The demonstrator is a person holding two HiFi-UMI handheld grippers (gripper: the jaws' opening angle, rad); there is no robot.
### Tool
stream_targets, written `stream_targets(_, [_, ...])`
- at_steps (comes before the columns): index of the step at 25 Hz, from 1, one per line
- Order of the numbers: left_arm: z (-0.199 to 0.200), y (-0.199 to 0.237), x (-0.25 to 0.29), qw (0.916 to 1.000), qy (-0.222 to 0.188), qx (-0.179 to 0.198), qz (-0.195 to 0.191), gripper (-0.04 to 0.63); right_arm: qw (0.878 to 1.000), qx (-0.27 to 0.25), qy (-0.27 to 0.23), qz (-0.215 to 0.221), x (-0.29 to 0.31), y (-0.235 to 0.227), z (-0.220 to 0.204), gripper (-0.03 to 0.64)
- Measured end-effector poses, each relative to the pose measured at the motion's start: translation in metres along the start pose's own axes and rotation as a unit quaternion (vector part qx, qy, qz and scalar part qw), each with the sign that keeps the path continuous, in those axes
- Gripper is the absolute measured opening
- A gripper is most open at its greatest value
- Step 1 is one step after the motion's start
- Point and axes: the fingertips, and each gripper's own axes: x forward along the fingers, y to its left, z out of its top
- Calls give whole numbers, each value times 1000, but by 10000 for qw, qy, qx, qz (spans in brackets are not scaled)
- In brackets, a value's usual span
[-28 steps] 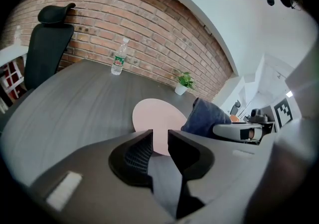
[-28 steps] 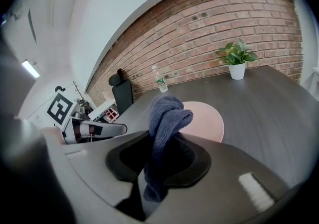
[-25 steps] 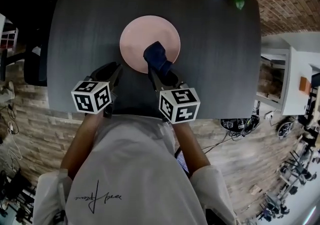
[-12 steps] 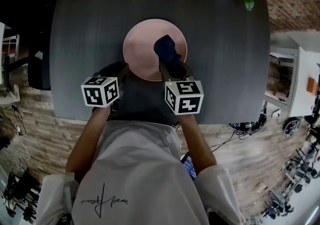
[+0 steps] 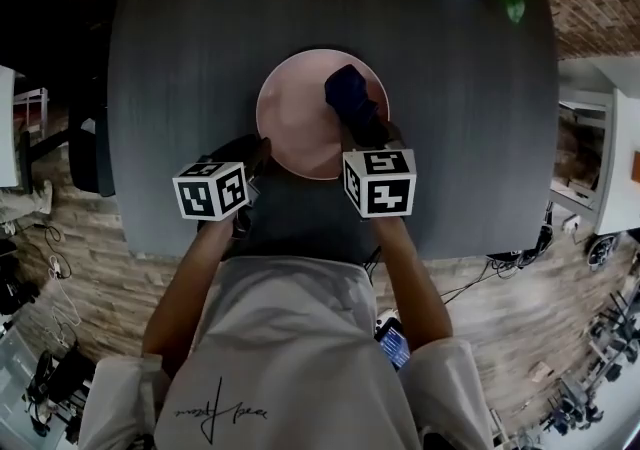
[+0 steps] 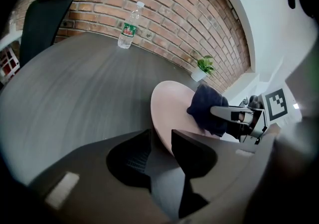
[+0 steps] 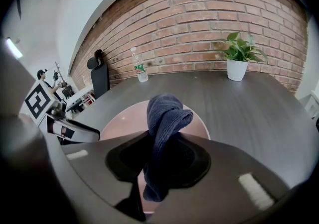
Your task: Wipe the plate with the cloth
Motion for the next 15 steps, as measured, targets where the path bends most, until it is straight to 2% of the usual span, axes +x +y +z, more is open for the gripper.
stream_targets(2, [-2,3,4,10000,74,-19,-37,143,9999,-54,82,-104,7,-4,1,90])
stream_targets(6, [5,4,10,9992,95,381,31,138,9992,-158,254,-248,23,-14,1,89])
stream_targets(11, [9,4,17,9992,90,378,-51,129,9979,-348,421,-352,41,-19,2,91])
stream_targets(15, [9,0,20,9981,120,594,-111,117,9961,-553,561,-401,50,-18,5,91])
